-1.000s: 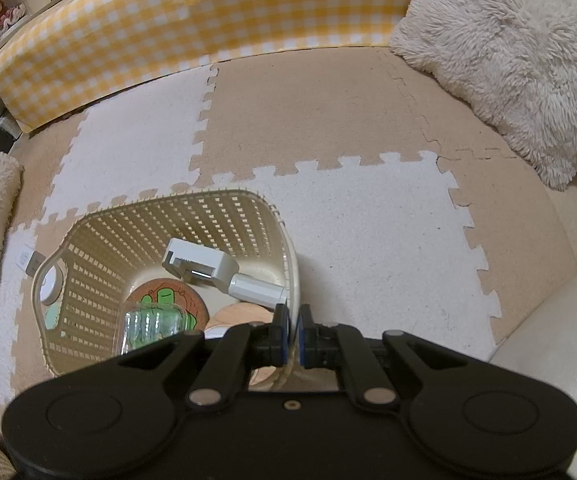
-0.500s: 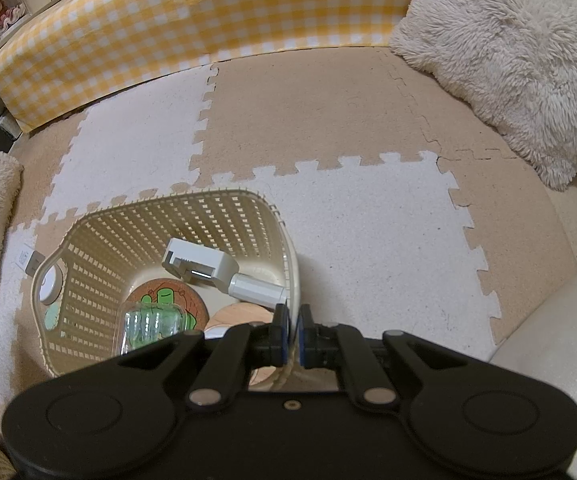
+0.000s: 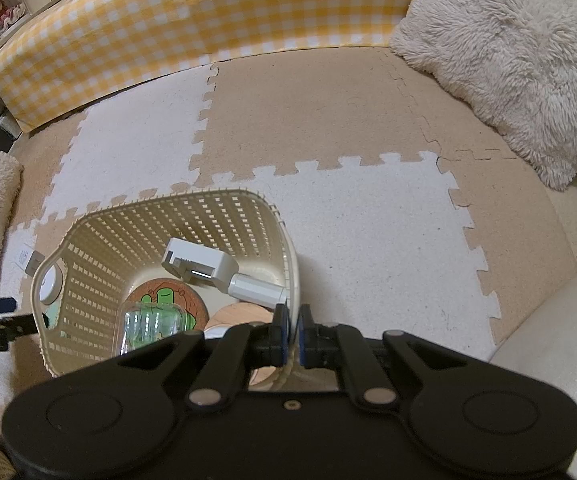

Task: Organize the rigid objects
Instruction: 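Move the left tool to the mint round case and grasp it, then carry the mint case with the left tool into the basket and release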

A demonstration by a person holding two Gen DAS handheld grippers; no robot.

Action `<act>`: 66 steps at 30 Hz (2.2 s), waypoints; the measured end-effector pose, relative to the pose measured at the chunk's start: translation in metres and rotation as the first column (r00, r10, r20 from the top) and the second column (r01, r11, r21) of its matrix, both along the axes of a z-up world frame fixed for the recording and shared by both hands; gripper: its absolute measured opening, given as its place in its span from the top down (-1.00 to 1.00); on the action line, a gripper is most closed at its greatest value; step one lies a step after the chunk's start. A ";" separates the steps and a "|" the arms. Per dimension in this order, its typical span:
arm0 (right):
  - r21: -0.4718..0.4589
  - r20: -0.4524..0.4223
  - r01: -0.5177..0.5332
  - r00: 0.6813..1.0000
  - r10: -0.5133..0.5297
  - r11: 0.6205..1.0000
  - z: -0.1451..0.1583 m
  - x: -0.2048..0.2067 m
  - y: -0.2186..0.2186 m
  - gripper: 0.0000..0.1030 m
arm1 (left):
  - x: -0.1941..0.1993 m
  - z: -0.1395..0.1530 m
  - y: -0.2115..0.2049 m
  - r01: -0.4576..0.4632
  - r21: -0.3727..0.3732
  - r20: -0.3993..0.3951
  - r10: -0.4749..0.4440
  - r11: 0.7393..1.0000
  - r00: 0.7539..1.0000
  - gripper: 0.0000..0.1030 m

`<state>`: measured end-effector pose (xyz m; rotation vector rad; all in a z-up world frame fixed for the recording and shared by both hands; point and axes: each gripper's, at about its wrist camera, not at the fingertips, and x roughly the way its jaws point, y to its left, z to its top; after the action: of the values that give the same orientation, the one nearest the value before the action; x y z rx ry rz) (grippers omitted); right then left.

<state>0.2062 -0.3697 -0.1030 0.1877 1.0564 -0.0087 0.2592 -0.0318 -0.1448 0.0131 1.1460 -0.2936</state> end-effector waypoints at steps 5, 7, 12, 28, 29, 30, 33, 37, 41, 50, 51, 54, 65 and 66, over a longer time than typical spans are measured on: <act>-0.001 0.000 0.000 1.000 0.000 1.000 0.000 0.000 0.000 0.89 | 0.002 -0.010 -0.005 0.021 0.010 -0.032 -0.020 1.000 0.999 -0.52; -0.001 0.000 0.000 1.000 0.000 1.000 0.000 0.000 0.000 0.89 | 0.003 -0.014 -0.006 0.026 0.014 -0.033 -0.025 1.000 0.999 -0.46; -0.001 0.000 0.000 1.000 0.000 1.000 0.000 0.000 0.000 0.89 | 0.004 -0.022 -0.009 0.039 0.034 -0.044 -0.038 0.999 0.998 -0.29; -0.001 0.000 0.000 1.000 0.000 1.000 0.000 0.000 0.000 0.89 | 0.002 -0.012 -0.014 0.068 0.027 -0.008 -0.068 0.997 0.998 -0.01; -0.001 0.000 0.000 1.000 0.000 1.000 0.000 0.000 0.000 0.89 | 0.002 -0.007 -0.014 0.065 0.013 0.003 -0.065 0.998 0.998 -0.01; -0.001 0.000 0.000 1.000 0.000 1.000 0.000 0.000 0.000 0.89 | 0.002 -0.004 -0.014 0.061 -0.001 0.012 -0.061 0.998 0.998 -0.01; -0.002 0.000 0.000 1.000 0.000 1.000 0.000 0.000 0.000 0.89 | 0.000 0.011 -0.015 0.053 -0.041 0.055 -0.051 0.998 0.997 -0.01; -0.002 0.000 0.000 1.000 0.000 1.000 0.000 0.000 0.000 0.89 | -0.002 0.029 -0.016 0.052 -0.087 0.104 -0.043 0.995 0.994 -0.01; -0.002 0.000 0.000 1.000 0.000 1.000 0.000 0.000 0.000 0.89 | -0.007 0.047 -0.018 0.059 -0.144 0.145 -0.038 0.988 0.989 -0.01; -0.003 0.000 0.000 1.000 0.000 1.000 0.000 0.000 0.000 0.89 | -0.028 0.079 -0.034 0.144 -0.174 0.271 -0.093 0.974 0.958 -0.01; -0.004 0.000 -0.001 1.000 0.001 1.000 0.000 0.000 0.001 0.89 | -0.030 0.081 -0.037 0.159 -0.180 0.276 -0.105 0.971 0.955 -0.01; -0.005 0.000 -0.002 1.000 0.002 1.000 0.000 0.000 0.001 0.89 | -0.036 0.083 -0.050 0.207 -0.199 0.285 -0.145 0.958 0.948 -0.01; -0.006 0.000 -0.002 1.000 0.002 1.000 0.000 0.000 0.001 0.89 | -0.055 0.062 -0.107 0.360 -0.141 0.272 -0.314 0.922 0.910 -0.01; -0.006 0.000 -0.002 1.000 0.002 1.000 0.000 0.000 0.001 0.89 | -0.054 0.059 -0.110 0.364 -0.135 0.268 -0.320 0.921 0.909 -0.01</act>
<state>0.2064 -0.3690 -0.1028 0.1816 1.0569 -0.0099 0.2049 -0.1419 -0.0853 0.0883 0.8662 -0.6937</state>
